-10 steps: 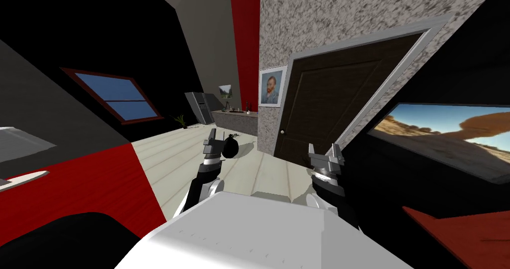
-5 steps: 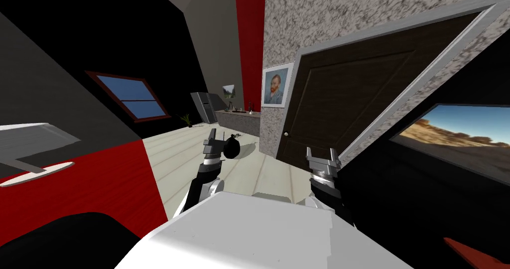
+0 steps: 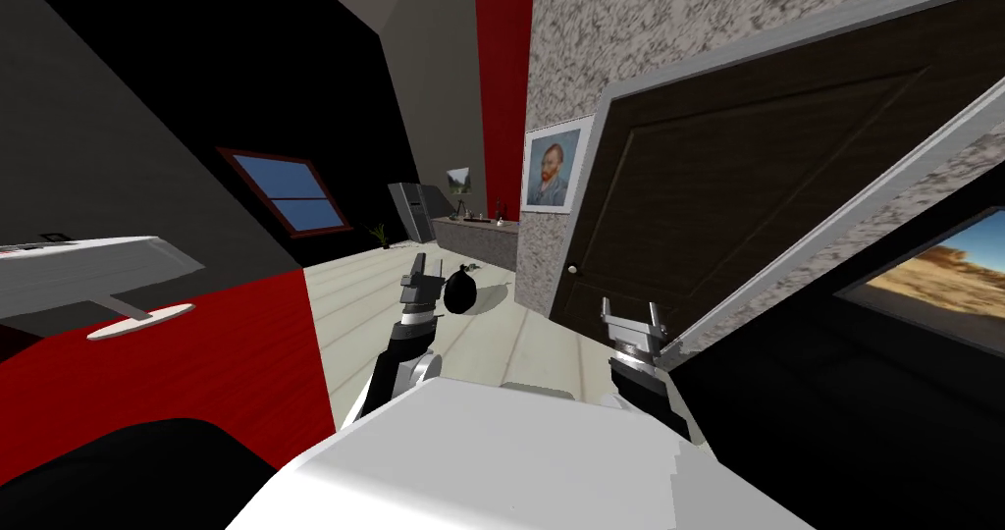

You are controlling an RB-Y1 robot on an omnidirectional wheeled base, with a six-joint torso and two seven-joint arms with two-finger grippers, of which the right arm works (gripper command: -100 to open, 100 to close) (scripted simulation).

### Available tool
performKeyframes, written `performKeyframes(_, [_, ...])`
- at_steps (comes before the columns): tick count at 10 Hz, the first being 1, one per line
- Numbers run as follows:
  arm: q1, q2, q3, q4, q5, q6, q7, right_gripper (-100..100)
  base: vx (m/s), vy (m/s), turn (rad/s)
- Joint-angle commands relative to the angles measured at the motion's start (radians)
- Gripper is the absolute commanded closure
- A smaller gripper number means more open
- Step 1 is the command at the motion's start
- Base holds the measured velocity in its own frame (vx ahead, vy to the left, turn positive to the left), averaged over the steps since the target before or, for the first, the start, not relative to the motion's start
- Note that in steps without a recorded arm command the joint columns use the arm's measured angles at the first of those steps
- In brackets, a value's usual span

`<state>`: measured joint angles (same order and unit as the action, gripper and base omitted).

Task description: Pull the door open

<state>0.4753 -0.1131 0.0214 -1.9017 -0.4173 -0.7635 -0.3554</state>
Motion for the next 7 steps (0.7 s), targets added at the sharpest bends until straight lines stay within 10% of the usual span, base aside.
performKeyframes(1, [-0.001, -0.009, 0.008, 0.035, -0.033, -0.017, -0.036, -100, 0.099, -0.022, 0.103])
performKeyframes(7, [-0.004, -0.043, 0.036, 0.165, -0.157, -0.068, -0.161, -100, 0.093, -0.028, 0.120])
